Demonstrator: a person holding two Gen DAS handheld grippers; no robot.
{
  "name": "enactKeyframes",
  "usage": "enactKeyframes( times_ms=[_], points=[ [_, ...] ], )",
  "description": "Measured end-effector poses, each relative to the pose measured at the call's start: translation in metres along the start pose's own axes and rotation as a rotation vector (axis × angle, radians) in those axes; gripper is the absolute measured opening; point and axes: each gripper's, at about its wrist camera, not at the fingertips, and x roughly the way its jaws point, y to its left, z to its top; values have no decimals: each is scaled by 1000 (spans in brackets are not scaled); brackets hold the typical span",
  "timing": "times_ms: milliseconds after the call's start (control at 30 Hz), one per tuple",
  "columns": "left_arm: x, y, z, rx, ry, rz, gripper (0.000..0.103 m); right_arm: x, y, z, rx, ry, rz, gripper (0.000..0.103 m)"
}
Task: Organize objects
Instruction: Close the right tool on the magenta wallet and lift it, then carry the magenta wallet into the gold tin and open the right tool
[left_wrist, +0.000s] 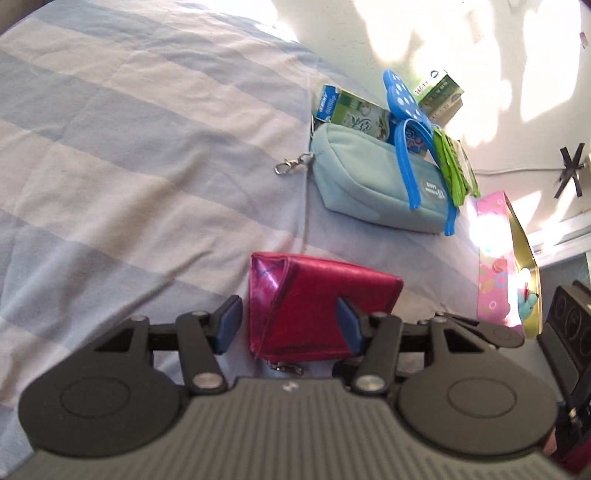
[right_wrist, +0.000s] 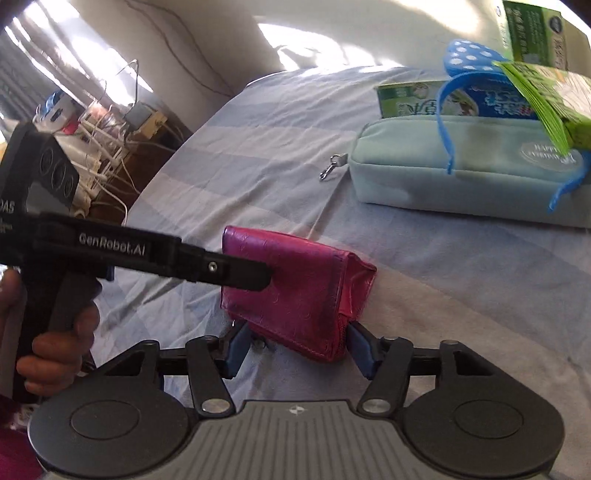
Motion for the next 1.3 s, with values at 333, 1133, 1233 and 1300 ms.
enactKeyframes(
  times_ms=[333, 1133, 1233, 1300],
  points=[
    [7, -11, -6, 157, 0, -9, 45, -2, -11, 6, 64, -60, -26, 33],
    [88, -201, -91, 589, 213, -83, 39, -136, -109, -122, 221, -101, -197, 31],
    [102, -231, -105, 672, 243, -103, 39, -157, -125, -145, 253, -118, -231, 31],
    [110, -251, -115, 721, 262, -114, 39, -170, -135, -159, 276, -129, -249, 31]
  ],
)
